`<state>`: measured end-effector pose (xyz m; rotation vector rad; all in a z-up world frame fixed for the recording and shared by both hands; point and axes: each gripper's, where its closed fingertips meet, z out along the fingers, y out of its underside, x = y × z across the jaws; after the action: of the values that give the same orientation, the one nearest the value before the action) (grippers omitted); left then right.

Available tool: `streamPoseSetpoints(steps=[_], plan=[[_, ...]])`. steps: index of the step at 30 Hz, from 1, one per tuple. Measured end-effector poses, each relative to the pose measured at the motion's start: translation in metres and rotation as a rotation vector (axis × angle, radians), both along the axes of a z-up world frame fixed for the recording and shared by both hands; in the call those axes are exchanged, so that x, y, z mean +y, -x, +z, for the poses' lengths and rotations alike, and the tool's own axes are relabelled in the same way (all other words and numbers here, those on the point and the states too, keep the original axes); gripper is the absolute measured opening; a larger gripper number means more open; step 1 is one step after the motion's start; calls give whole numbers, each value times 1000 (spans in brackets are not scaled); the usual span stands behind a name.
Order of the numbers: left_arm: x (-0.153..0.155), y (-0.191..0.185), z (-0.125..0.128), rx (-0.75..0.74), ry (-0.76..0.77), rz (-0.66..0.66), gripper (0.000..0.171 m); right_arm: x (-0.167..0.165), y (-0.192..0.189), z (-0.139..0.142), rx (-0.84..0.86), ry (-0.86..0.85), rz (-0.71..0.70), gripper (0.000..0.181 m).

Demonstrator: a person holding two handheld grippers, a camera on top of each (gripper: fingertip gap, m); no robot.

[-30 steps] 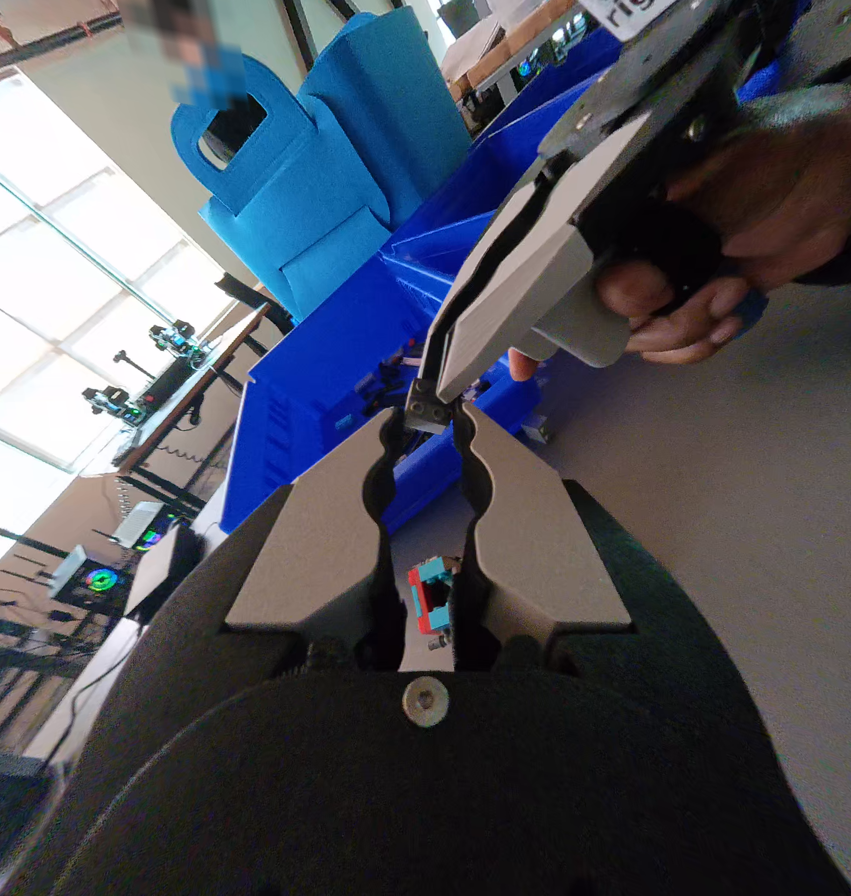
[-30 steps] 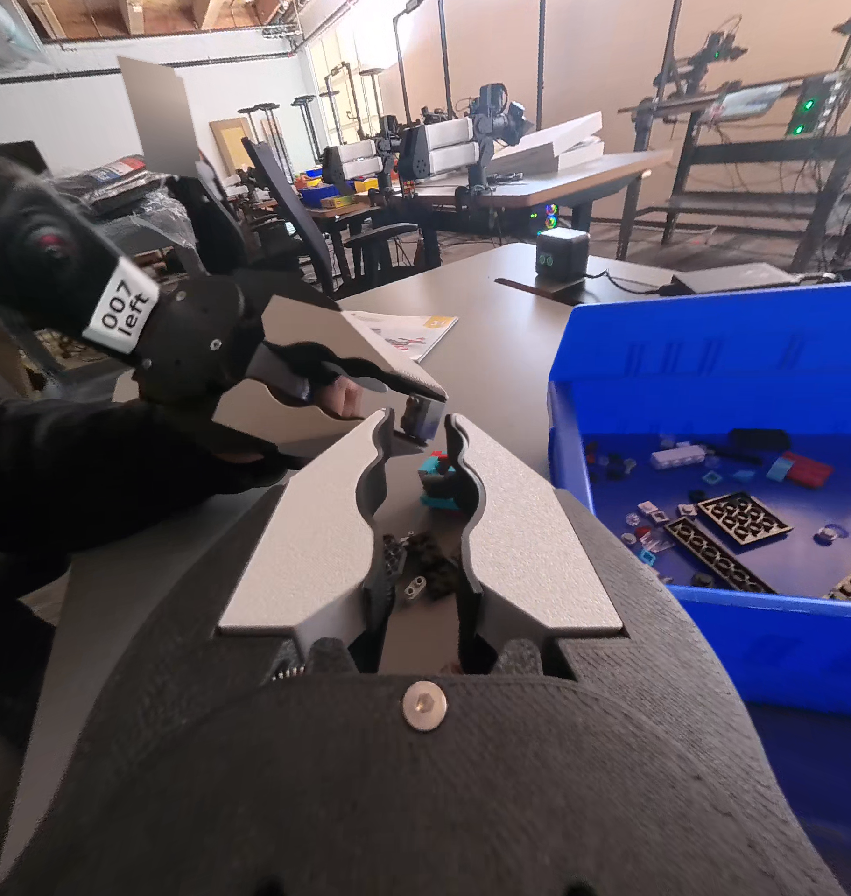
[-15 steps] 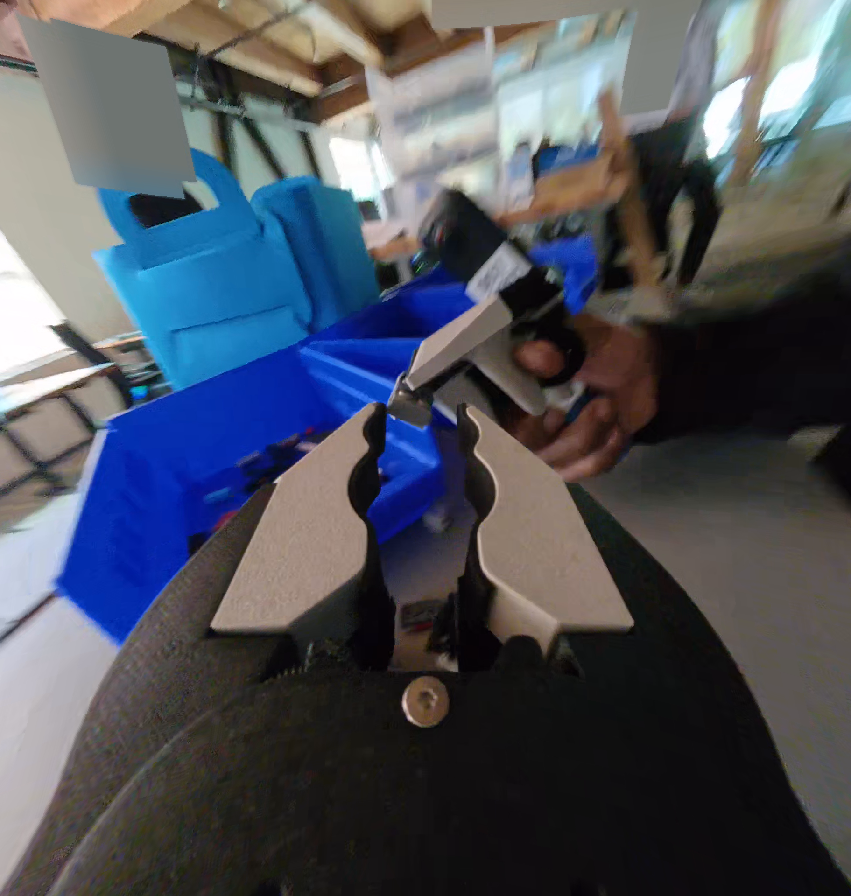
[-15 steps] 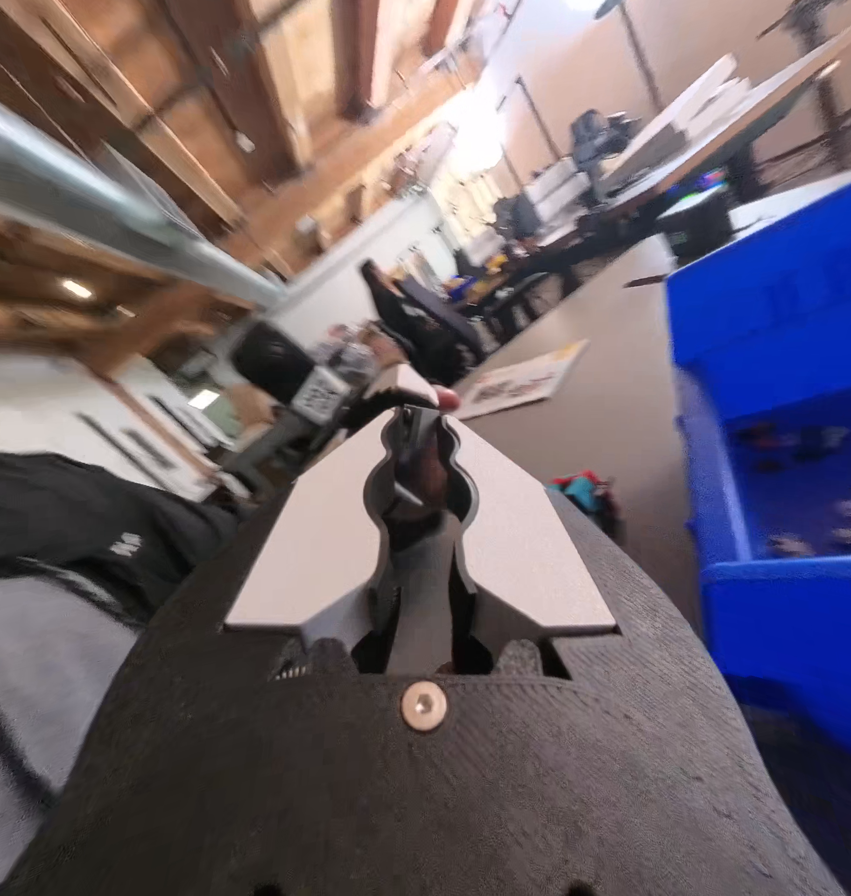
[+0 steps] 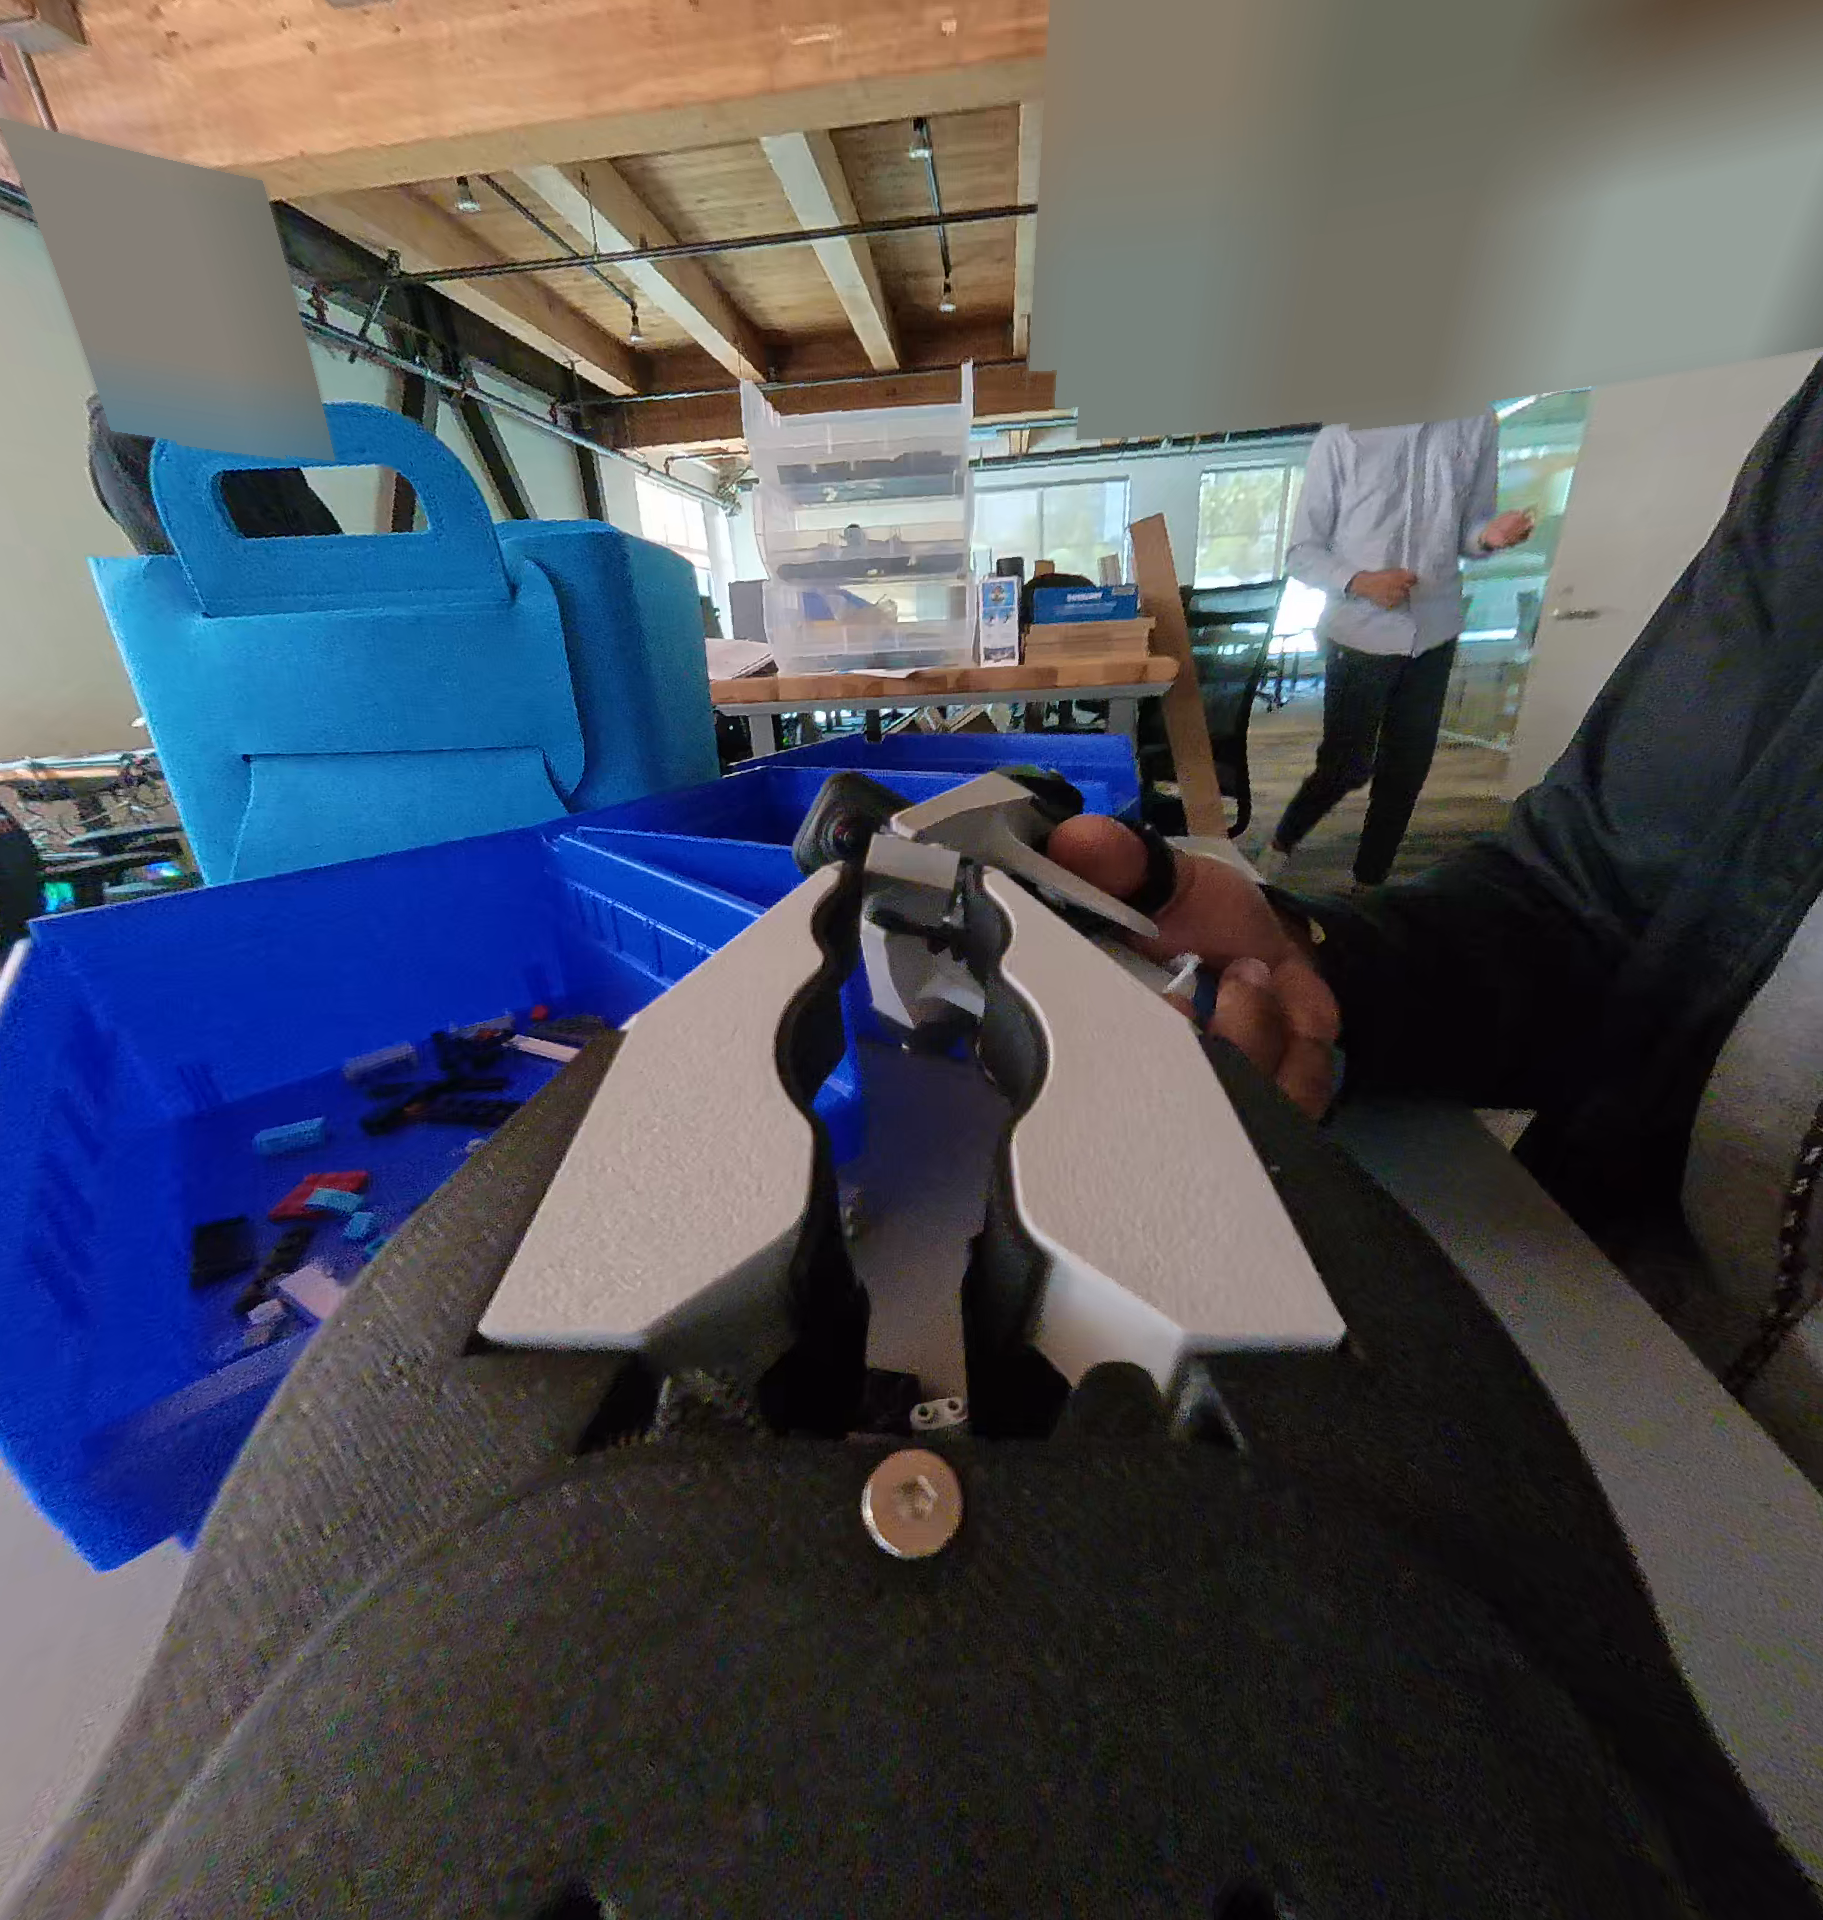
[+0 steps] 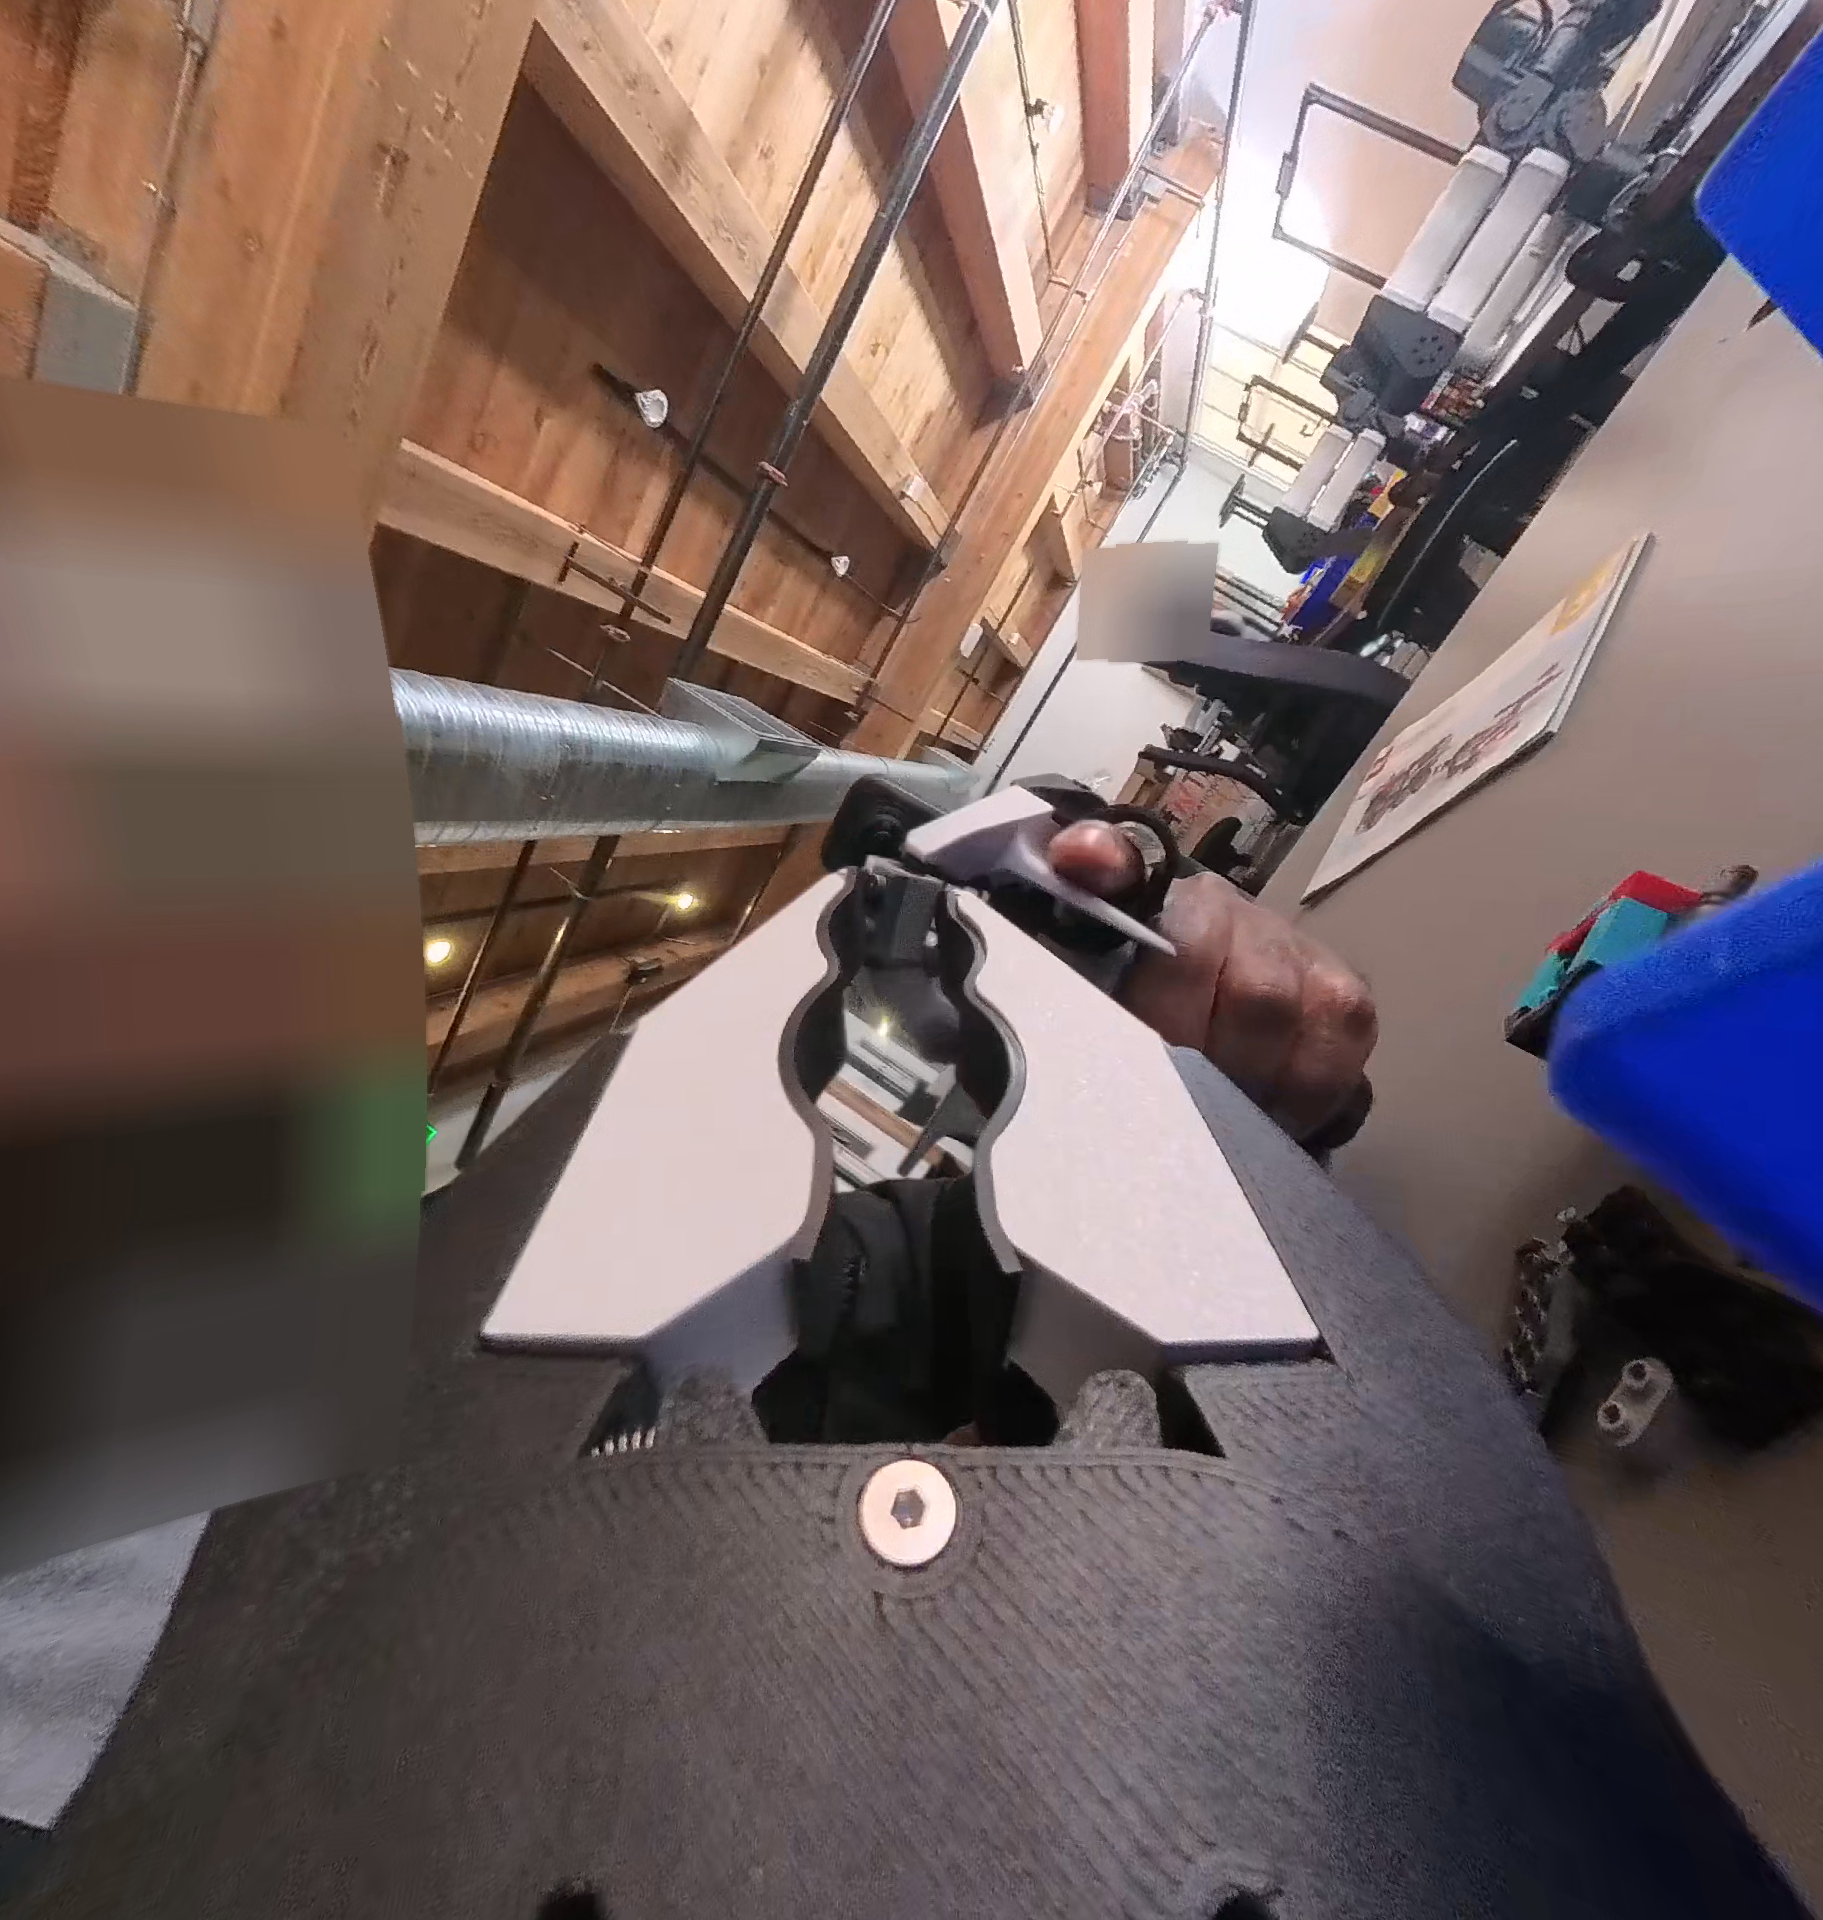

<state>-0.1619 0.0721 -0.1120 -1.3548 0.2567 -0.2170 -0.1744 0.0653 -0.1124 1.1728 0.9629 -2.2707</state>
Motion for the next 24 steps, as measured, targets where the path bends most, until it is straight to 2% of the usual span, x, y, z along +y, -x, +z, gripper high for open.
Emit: streamPoseSetpoints(steps=[3, 6, 9, 12, 14, 19, 24], plan=[[0, 3, -2, -64, 22, -28, 19, 1, 2, -4, -7, -7, -7, 15], [4, 11, -8, -162, 92, -39, 19, 6, 8, -10, 7, -109, -74, 19], [9, 22, -20, -280, 202, -35, 19, 11, 11, -16, 87, -336, -168, 28], [9, 28, -29, -455, 292, -97, 19, 12, 13, -27, 204, -676, -272, 29], [9, 30, -35, -567, 339, -135, 19, 10, 14, -35, 248, -813, -302, 28], [7, 28, -42, -716, 394, -235, 19, 9, 14, -39, 292, -900, -317, 26], [6, 25, -41, -767, 401, -285, 19, 14, 12, -41, 387, -1024, -344, 22]])
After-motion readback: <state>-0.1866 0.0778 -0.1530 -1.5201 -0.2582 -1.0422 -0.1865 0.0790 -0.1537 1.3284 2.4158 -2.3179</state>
